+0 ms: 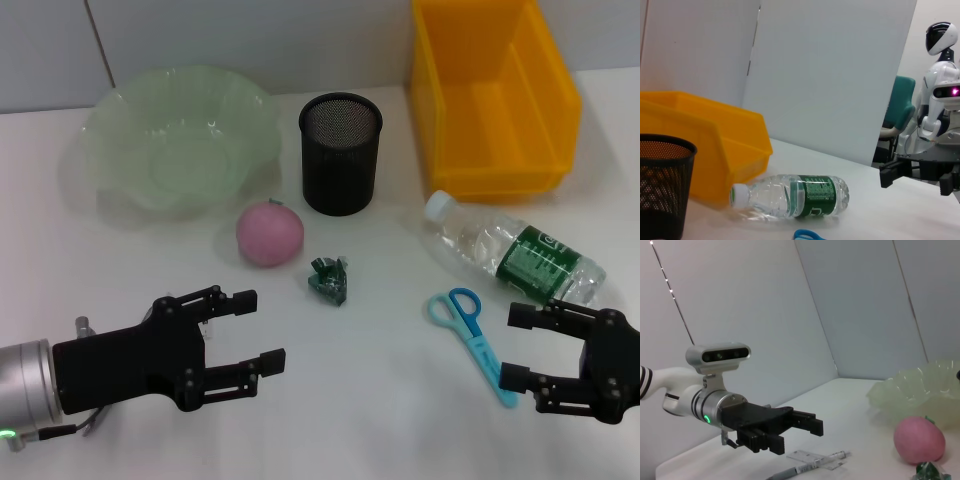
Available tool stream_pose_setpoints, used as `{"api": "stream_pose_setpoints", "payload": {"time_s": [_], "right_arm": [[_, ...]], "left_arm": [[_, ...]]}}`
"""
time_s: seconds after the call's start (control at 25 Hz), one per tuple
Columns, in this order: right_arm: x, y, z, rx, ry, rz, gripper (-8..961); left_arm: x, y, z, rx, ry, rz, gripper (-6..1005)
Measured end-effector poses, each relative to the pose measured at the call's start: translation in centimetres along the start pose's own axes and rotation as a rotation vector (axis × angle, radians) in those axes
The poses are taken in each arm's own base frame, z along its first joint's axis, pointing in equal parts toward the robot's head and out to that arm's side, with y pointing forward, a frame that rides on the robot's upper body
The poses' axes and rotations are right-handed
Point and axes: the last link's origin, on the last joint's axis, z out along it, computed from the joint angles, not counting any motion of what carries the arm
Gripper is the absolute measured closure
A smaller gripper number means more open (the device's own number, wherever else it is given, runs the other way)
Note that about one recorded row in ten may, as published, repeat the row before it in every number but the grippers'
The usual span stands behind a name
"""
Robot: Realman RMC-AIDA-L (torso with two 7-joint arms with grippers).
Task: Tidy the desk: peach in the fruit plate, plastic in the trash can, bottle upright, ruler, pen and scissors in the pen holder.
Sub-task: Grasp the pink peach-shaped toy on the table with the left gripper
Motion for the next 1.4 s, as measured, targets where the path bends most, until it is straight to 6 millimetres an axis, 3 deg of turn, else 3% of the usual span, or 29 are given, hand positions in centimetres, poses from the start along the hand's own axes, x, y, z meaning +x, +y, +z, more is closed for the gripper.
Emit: {"api": "stream_pose_setpoints", "payload": {"time_s": [0.76, 1.0, 1.24, 1.4], "right_arm": [[0.0, 0.0, 0.5, -0.003, -0.001, -0.002, 133], [0.1, 0.0, 0.5, 0.004, -0.001, 0.0, 134], [0.1, -0.1, 0.7, 0.002, -0.005, 0.003, 135], [-0.2, -0.3, 1.0, -0.005, -0.007, -0.005, 135]], "left_arm": [[0.1, -0.2, -0.2, 0.023, 0.014, 0.014, 199], [0.3, -1.9, -0.7, 0.144, 0.033, 0.056, 200], [0.8, -4.2, 1.0, 0.258, 0.019, 0.111, 201], [0.8, -4.4, 1.4, 0.273, 0.025, 0.141, 202]]}}
